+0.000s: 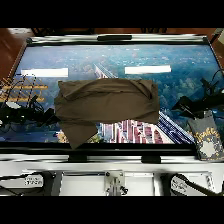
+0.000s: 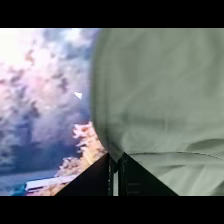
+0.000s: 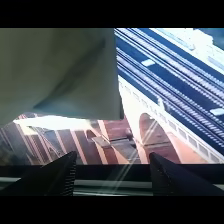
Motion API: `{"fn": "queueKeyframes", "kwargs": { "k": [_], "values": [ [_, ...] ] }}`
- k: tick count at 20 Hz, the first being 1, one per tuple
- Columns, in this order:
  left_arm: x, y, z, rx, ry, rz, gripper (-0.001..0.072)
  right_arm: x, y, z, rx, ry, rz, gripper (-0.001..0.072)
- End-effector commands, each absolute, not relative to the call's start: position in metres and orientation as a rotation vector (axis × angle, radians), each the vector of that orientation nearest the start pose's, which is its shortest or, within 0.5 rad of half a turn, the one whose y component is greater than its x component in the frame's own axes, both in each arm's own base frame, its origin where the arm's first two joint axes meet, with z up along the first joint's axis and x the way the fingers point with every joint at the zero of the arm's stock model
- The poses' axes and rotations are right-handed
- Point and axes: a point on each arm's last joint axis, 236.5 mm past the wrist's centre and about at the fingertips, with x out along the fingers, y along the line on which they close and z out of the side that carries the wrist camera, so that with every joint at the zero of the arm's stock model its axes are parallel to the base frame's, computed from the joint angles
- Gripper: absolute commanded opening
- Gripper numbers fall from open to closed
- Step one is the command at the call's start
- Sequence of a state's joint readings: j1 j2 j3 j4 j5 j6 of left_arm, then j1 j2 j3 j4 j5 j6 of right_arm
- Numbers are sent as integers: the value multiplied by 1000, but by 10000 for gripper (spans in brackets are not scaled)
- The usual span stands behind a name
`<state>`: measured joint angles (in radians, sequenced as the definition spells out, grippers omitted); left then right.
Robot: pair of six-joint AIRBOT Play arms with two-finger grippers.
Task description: Fold the shirts.
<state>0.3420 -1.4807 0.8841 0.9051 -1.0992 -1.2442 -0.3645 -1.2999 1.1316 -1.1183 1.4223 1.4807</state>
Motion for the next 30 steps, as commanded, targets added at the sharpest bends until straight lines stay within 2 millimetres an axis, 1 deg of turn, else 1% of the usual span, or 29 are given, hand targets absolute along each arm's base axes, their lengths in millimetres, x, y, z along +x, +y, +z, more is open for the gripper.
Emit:
{"fn": "queueKeyframes", "kwargs": {
  "k": [1, 3, 5, 7, 10, 12, 14, 16, 17, 18, 19, 21, 23, 24, 25, 26, 27, 28, 29, 30],
  "values": [
    [345, -21, -95, -737, 1406, -186, 37, 328, 2, -22, 730, 1453, 86, 584],
    [346, -20, -89, -729, 1391, -190, 36, 331, 9, -44, 801, 1416, 70, 583],
    [348, -20, -82, -719, 1370, -192, 37, 323, 11, -65, 813, 1454, 64, 584],
    [350, -19, -75, -709, 1352, -193, 37, 320, 16, -78, 831, 1491, 73, 584],
    [351, -19, -68, -701, 1335, -195, 36, 327, 30, -92, 810, 1499, 80, 583],
    [351, -19, -67, -699, 1330, -196, 36, 328, 38, -101, 804, 1519, 75, 584],
    [350, -20, -66, -700, 1336, -200, 36, 327, 43, -105, 820, 1534, 77, 583],
    [350, -20, -66, -701, 1337, -201, 37, 331, 46, -105, 823, 1523, 75, 581],
    [350, -20, -66, -701, 1337, -201, 37, 335, 46, -106, 828, 1509, 65, 549],
    [350, -20, -66, -701, 1337, -201, 36, 338, 47, -106, 829, 1496, 51, 480],
    [349, -20, -66, -700, 1337, -202, 37, 341, 49, -107, 825, 1487, 44, 472],
    [350, -20, -66, -700, 1337, -202, 36, 344, 58, -108, 807, 1482, 50, 285],
    [350, -20, -66, -700, 1337, -202, 37, 341, 69, -107, 799, 1497, 78, 86],
    [350, -20, -66, -700, 1337, -202, 37, 340, 75, -102, 809, 1500, 107, 54],
    [351, -20, -64, -696, 1333, -205, 36, 341, 81, -95, 808, 1492, 154, 54],
    [355, -19, -55, -684, 1317, -214, 35, 343, 81, -82, 792, 1462, 190, 54],
    [366, -16, -37, -649, 1269, -232, 34, 349, 78, -65, 758, 1414, 225, 54],
    [380, -12, -9, -596, 1196, -252, 34, 359, 71, -38, 715, 1338, 260, 54],
    [396, -6, 31, -530, 1095, -268, 34, 372, 63, -3, 662, 1240, 292, 54],
    [411, -1, 87, -449, 960, -281, 34, 386, 53, 47, 575, 1104, 332, 53]
  ]
}}
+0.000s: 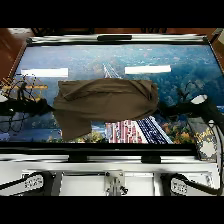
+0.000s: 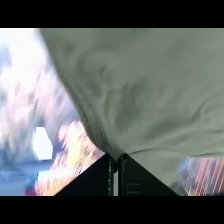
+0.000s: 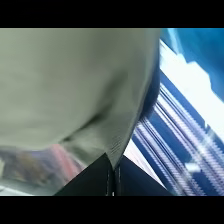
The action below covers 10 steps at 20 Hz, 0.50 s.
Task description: Fold the shirts.
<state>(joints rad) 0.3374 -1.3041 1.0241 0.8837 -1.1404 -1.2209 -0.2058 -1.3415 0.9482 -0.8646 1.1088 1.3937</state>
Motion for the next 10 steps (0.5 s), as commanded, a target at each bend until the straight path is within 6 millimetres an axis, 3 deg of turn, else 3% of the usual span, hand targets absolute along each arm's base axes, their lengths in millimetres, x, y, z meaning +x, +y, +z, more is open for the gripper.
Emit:
{"fn": "queueKeyframes", "kwargs": {
  "k": [1, 2, 3, 4, 5, 6, 7, 8, 10],
  "values": [
    [421, 2, 156, -369, 803, -284, 34, 395, 45, 103, 468, 955, 365, 53],
    [420, 2, 227, -290, 643, -283, 35, 399, 37, 172, 340, 775, 381, 53],
    [406, -2, 308, -213, 463, -276, 35, 394, 32, 244, 218, 590, 376, 54],
    [381, -8, 382, -154, 291, -262, 35, 378, 28, 322, 108, 386, 335, 54],
    [344, -19, 455, -98, 108, -250, 35, 352, 24, 390, 17, 208, 276, 54],
    [303, -28, 510, -69, -43, -233, 35, 316, 22, 451, -69, 39, 206, 54],
    [257, -38, 554, -58, -177, -215, 35, 276, 22, 498, -126, -99, 143, 54],
    [219, -45, 580, -53, -266, -194, 35, 240, 22, 528, -151, -193, 90, 53],
    [153, -54, 601, -75, -367, -148, 35, 181, 26, 553, -138, -291, 28, 53]
  ]
}}
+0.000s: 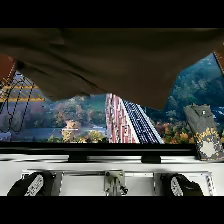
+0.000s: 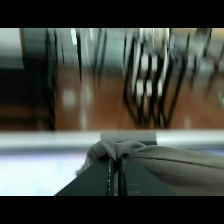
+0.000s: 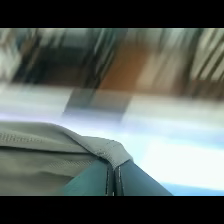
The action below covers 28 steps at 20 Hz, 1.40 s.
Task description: Fold the shirts.
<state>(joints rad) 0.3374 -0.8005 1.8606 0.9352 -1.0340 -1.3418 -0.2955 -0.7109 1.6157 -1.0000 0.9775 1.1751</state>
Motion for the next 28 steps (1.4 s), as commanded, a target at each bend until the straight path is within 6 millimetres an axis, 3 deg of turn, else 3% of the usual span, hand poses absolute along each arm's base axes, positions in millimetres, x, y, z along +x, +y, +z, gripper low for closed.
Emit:
{"fn": "queueKeyframes", "kwargs": {
  "k": [1, 4, 6, 8, 10, 12, 15, 17, 18, 21, 24, 26, 28],
  "values": [
    [134, -55, 599, -88, -371, -124, 35, 160, 25, 555, -137, -309, 0, 53],
    [110, -47, 578, -51, -311, -36, 34, 124, 8, 558, -144, -339, -122, 53],
    [116, -34, 560, -36, -232, 20, 35, 130, -4, 543, -154, -270, -164, 54],
    [136, -24, 531, -45, -118, 44, 35, 154, -8, 503, -137, -83, -146, 53],
    [169, -13, 483, -39, 55, 44, 35, 184, -16, 438, -106, 197, -121, 54],
    [207, 0, 419, -62, 243, 39, 36, 213, -30, 359, -47, 517, -107, 54],
    [265, 17, 288, -78, 577, -4, 35, 262, -41, 243, 67, 873, -66, 53],
    [299, 17, 202, -163, 781, -69, 35, 309, -33, 183, 115, 951, 12, 53],
    [321, 12, 170, -208, 834, -112, 33, 337, -26, 153, 139, 970, 42, 53],
    [399, 12, 117, -248, 836, -117, 35, 425, -1, 79, 153, 965, 76, 53],
    [472, 1, 74, -243, 828, -123, 35, 504, 13, 38, 232, 810, 33, 53],
    [506, -4, 46, -247, 831, -119, 35, 534, 16, 22, 381, 732, -17, 53],
    [531, -5, 30, -302, 820, -93, 35, 548, 12, 13, 423, 688, -40, 53]
  ]
}}
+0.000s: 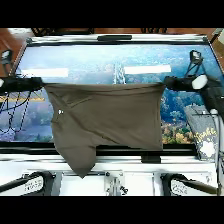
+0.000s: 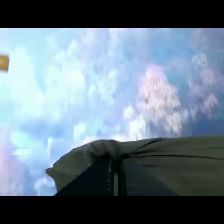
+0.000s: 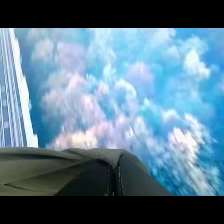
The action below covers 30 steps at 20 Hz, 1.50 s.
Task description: Fold the shirts.
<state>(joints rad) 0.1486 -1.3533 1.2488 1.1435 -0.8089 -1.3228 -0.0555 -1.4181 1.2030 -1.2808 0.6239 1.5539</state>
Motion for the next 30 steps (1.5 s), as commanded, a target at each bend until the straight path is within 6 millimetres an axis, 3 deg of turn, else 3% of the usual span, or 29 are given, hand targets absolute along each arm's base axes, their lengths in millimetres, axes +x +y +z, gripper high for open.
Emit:
{"fn": "queueKeyframes", "kwargs": {
  "k": [1, 3, 5, 7, 9, 12, 16, 19, 23, 24, 25, 26, 27, 30],
  "values": [
    [540, -6, 26, -364, 805, -72, 35, 551, 9, 11, 422, 680, -47, 53],
    [540, -15, 12, -458, 834, -78, 36, 546, 10, 5, 413, 709, -41, 54],
    [522, -28, -8, -470, 949, -118, 36, 531, 18, -10, 397, 805, -16, 54],
    [492, -35, -18, -475, 1084, -164, 36, 513, 27, -23, 392, 907, 8, 54],
    [464, -31, -16, -431, 1180, -213, 36, 495, 33, -21, 361, 972, 44, 54],
    [411, -16, -20, -345, 1372, -227, 35, 460, 23, -23, 234, 1103, 45, 54],
    [360, -30, -50, -375, 1561, -266, 36, 413, 10, -56, 148, 1335, 19, 54],
    [340, -32, -71, -406, 1618, -248, 36, 410, 15, -62, 197, 1362, 10, 54],
    [343, -30, -78, -423, 1601, -216, 39, 409, 21, -61, 266, 1368, -15, 74],
    [345, -29, -75, -434, 1597, -205, 102, 407, 29, -60, 295, 1376, 7, 261],
    [345, -28, -67, -445, 1609, -205, 363, 401, 33, -57, 292, 1397, 36, 510],
    [342, -26, -57, -445, 1631, -220, 608, 390, 31, -52, 248, 1434, 58, 530],
    [339, -20, -44, -452, 1651, -231, 646, 376, 22, -47, 191, 1474, 51, 530],
    [315, -1, -4, -513, 1718, -230, 641, 330, -29, -18, 64, 1582, -50, 530]
  ]
}}
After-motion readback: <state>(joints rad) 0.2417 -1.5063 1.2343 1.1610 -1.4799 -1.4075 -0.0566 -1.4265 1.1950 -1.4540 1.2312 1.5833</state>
